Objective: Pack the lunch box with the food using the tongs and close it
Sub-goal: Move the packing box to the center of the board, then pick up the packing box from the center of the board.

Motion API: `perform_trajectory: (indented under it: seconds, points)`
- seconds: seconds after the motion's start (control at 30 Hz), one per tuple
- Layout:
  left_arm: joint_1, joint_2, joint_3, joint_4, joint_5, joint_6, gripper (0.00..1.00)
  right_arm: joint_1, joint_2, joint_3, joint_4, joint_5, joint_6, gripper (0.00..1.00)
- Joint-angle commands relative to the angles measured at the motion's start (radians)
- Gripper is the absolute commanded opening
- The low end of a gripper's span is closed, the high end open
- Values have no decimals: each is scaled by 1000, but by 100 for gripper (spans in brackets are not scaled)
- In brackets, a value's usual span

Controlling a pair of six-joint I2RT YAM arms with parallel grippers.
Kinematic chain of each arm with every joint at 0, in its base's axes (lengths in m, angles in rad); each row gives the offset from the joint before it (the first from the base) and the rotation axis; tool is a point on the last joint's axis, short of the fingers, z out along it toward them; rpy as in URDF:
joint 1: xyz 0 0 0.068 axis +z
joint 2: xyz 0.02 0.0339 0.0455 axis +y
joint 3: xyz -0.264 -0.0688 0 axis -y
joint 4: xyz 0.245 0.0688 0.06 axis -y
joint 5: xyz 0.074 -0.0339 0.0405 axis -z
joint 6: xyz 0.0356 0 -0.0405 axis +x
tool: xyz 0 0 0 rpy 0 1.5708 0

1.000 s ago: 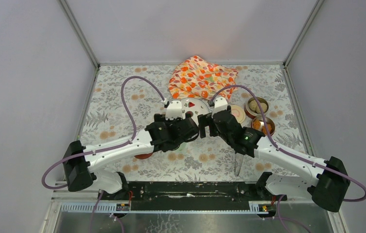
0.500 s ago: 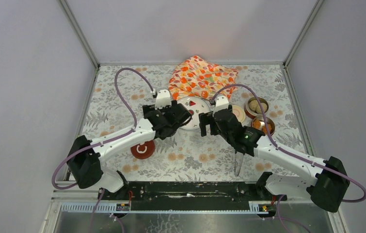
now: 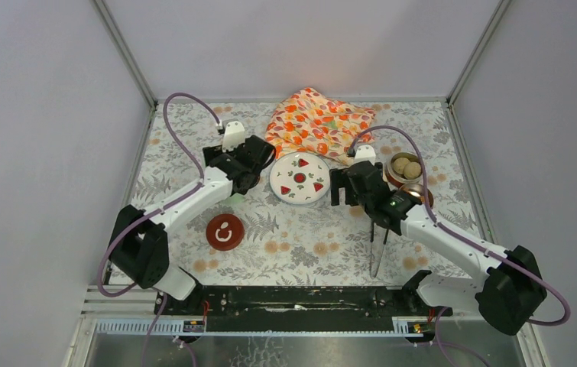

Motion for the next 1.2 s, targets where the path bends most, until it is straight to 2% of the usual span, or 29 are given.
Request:
perform_trajectory:
  seconds: [0.0,0.27,0.47,0.6,0.87,1.17]
  points:
    - [9,-17,42,17,120,39,98,-68,2,62,-42,-23,12,100]
    - [12,-200,137,-126,233,84,98,-242,26,124,-157,-34,55,100]
    - [32,-321,130,-199,303,184,99,-453,1,98,-256,-35,161,96]
    - [39,-425,28,-153,293,249,98,-591,-47,40,-280,-32,216,90]
    - [52,-594,-147,-13,270,294,98,-762,-69,-50,-292,-68,310,74]
    - [56,-648,-190,19,296,297,98,-826,-8,-117,-224,-129,372,56]
